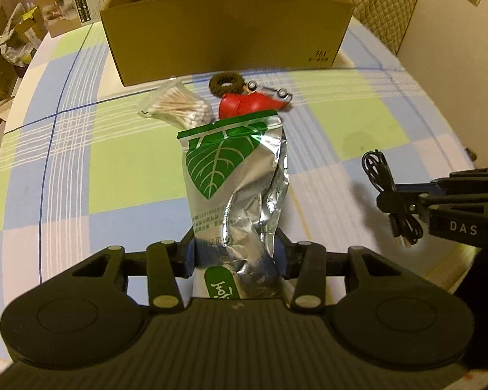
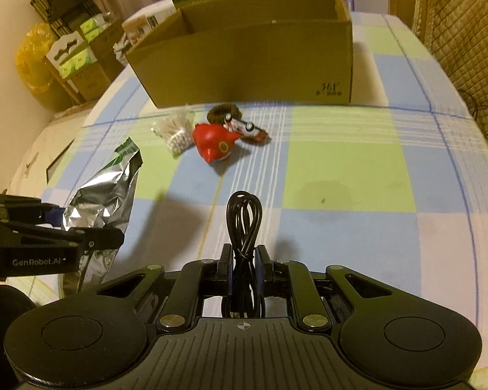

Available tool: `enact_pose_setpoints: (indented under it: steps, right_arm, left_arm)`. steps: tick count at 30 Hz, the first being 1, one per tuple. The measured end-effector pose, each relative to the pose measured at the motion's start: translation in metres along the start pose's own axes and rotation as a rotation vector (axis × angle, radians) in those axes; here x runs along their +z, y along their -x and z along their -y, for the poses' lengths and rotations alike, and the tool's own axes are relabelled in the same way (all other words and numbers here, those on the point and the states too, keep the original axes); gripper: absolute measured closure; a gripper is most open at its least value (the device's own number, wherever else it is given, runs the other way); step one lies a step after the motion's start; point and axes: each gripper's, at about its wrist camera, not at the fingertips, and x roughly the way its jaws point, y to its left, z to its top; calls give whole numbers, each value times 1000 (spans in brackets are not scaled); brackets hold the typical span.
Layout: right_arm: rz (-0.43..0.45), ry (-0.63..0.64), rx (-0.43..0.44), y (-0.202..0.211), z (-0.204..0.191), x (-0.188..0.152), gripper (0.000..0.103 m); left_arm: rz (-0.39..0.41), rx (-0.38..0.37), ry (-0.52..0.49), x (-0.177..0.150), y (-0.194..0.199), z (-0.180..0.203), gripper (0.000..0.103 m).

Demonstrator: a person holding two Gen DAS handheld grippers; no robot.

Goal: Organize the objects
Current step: 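Close left tool on green-leaf foil bag and lift it, then carry foil bag with left tool while right tool carries cable to box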

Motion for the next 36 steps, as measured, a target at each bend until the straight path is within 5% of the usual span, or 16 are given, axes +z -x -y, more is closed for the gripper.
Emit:
enact_pose_setpoints:
  steps: [19,36]
  right_arm:
    - [99,10,-17,56,-9,-2,93]
    - [131,45,-11,68,-14,8,93]
  left_arm:
    - [129,-28,13,-10,67,33,63]
    - [172,-22,11,-5,81,31,63]
